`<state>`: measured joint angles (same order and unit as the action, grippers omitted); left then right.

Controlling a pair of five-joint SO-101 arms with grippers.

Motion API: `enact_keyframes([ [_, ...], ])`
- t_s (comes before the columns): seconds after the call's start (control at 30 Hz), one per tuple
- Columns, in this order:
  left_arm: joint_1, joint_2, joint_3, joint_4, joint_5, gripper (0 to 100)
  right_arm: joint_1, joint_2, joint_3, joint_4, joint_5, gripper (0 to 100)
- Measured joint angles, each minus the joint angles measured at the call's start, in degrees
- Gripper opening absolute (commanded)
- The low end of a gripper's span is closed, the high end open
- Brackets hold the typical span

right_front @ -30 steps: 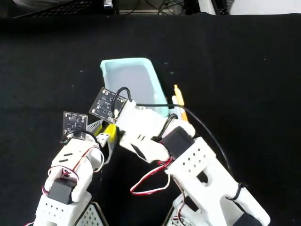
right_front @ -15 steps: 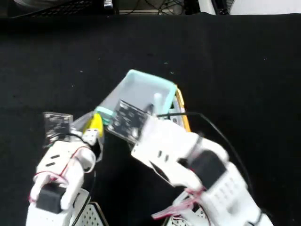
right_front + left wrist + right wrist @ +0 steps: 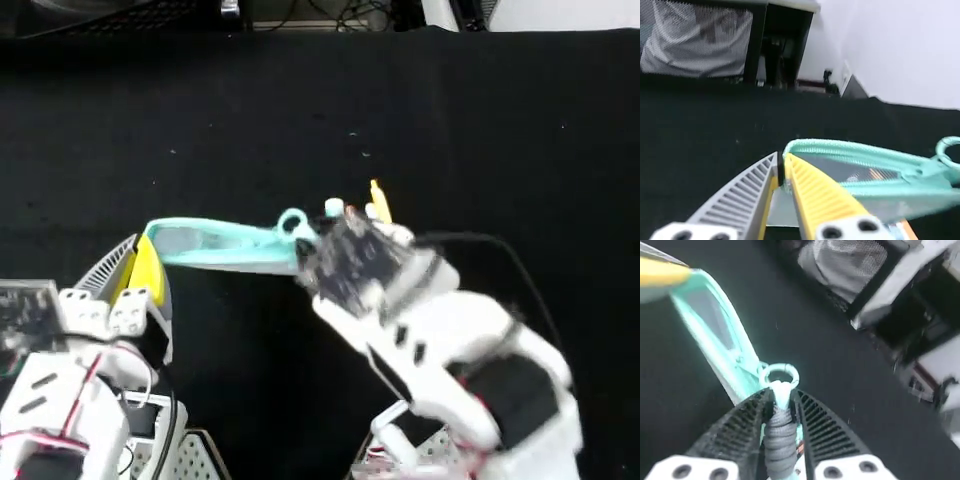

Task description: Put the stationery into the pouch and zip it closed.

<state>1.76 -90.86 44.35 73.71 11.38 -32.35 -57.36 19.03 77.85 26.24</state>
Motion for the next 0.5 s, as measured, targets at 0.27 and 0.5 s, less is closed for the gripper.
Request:
enact_keyframes([
  [0.27, 0.0, 32.0, -26.99, 17.85, -3.96, 3, 1.49, 5.71, -2.02, 0.26, -0.18, 1.2],
  [0.5, 0.0, 49.05, -40.35, 25.49, -9.67, 3, 1.49, 5.63, -2.11, 3.43, -0.26, 1.2],
])
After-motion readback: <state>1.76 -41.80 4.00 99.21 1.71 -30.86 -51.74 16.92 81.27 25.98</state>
